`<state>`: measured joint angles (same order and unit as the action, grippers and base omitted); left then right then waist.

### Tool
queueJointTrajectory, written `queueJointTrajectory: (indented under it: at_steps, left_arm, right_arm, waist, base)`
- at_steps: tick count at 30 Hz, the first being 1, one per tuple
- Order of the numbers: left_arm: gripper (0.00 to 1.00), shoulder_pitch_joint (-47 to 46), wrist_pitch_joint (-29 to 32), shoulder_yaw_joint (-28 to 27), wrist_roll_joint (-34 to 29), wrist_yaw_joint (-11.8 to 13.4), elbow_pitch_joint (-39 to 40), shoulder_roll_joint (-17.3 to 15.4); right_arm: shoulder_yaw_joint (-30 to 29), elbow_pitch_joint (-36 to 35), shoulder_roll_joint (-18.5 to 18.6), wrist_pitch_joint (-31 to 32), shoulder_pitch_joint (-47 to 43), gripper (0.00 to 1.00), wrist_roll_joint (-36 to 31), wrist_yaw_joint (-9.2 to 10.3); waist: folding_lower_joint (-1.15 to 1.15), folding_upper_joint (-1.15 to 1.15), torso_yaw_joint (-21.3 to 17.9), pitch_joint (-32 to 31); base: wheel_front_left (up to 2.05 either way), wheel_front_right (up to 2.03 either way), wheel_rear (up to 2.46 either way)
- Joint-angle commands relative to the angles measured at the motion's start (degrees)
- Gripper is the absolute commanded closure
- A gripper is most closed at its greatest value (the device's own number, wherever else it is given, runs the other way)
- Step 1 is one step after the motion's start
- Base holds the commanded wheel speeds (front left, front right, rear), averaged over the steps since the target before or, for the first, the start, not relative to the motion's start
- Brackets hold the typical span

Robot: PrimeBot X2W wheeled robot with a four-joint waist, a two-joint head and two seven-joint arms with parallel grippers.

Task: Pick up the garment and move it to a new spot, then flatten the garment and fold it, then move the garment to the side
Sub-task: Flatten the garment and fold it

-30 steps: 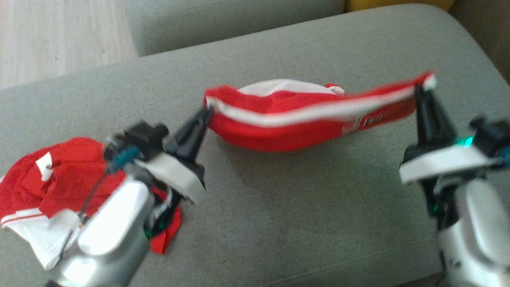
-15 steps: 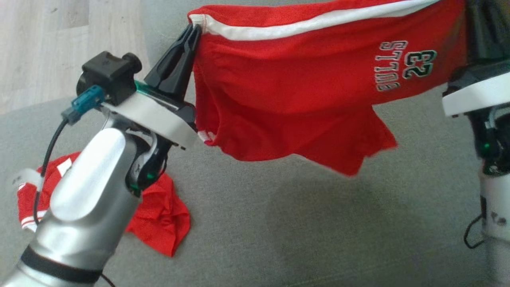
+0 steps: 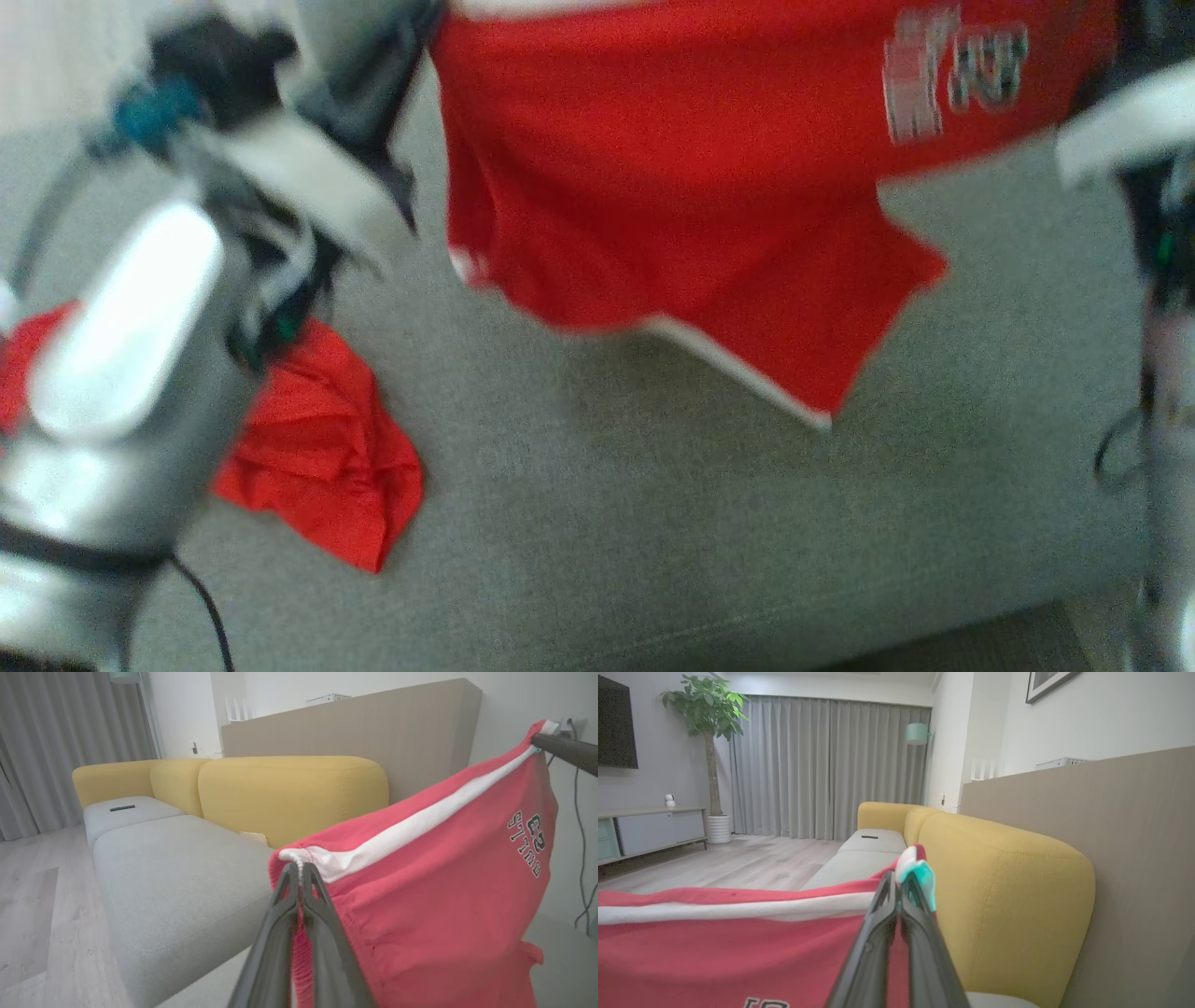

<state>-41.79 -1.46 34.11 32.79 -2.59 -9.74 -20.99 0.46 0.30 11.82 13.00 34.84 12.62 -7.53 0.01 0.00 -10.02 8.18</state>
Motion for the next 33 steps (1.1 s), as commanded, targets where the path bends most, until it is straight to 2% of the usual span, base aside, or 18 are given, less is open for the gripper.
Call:
queueJointTrajectory:
  at_steps: [1, 5, 9, 11, 14, 16, 18, 24, 29, 33]
  left_arm:
    - [1.00, -8.6, 0.7, -3.4, -0.8, -0.8, -1.3, -2.5]
    - [1.00, -21.7, -0.5, -3.5, -3.7, -2.7, -10.4, -2.5]
    - [1.00, -33.5, -6.1, -4.3, -5.7, -3.2, -19.8, 0.3]
    - [1.00, -37.1, -9.1, -4.4, -6.3, -3.2, -24.2, 2.1]
    - [1.00, -39.6, -11.7, -4.1, -6.4, -3.6, -29.3, 4.5]
    - [1.00, -39.4, -12.7, -3.6, -6.1, -4.0, -31.6, 5.9]
    - [1.00, -36.7, -13.3, -2.8, -5.6, -4.4, -33.9, 7.7]
    - [1.00, -28.5, -13.5, -1.7, -5.6, -4.8, -33.6, 8.6]
    - [1.00, -16.5, -13.5, 0.2, -5.6, -4.9, -29.6, 8.6]
    - [1.00, -7.4, -13.5, 1.8, -5.3, -4.9, -26.0, 7.8]
  right_arm:
    - [1.9, 2.5, 1.2, -1.6, 8.6, 1.00, 0.0, 0.04]
    - [5.8, 15.3, 2.9, -10.5, 24.5, 1.00, 0.0, 0.04]
    - [6.1, 28.9, 3.9, -19.4, 38.1, 1.00, -3.3, 0.04]
    - [4.5, 35.0, 3.2, -23.6, 42.6, 1.00, -4.6, 0.04]
    - [3.5, 42.4, 1.8, -26.5, 45.5, 1.00, -6.1, 0.04]
    - [3.4, 46.3, 0.7, -27.2, 45.0, 1.00, -6.1, 0.04]
    - [6.5, 51.1, -0.5, -27.7, 42.0, 1.00, -6.0, 0.04]
    - [12.4, 57.0, -0.4, -27.9, 35.1, 1.00, -2.5, 0.04]
    - [19.3, 59.4, 1.8, -26.0, 27.2, 1.00, 2.7, 0.04]
    - [24.8, 57.8, 5.6, -23.4, 20.8, 1.00, 7.7, 0.04]
  waist:
    - [-0.01, 0.00, -1.8, 7.6]
    - [-0.01, 0.00, -3.1, 13.9]
    - [-0.01, 0.00, -3.0, 17.3]
    - [-0.01, 0.00, -2.9, 17.7]
    - [-0.01, 0.00, -2.8, 18.1]
    - [-0.01, 0.00, -2.6, 18.2]
    - [-0.01, 0.00, -2.5, 18.3]
    - [-0.01, 0.00, -2.0, 17.2]
    - [-0.01, 0.00, -1.3, 14.3]
    - [-0.01, 0.00, -0.9, 11.6]
  base:
    - [0.00, 0.00, 0.00]
    - [0.00, 0.00, 0.00]
    - [0.00, 0.00, 0.00]
    - [0.00, 0.00, 0.00]
    - [0.00, 0.00, 0.00]
    - [0.00, 0.00, 0.00]
    - [0.00, 0.00, 0.00]
    - [0.00, 0.00, 0.00]
    - [0.00, 0.00, 0.00]
    - [0.00, 0.00, 0.00]
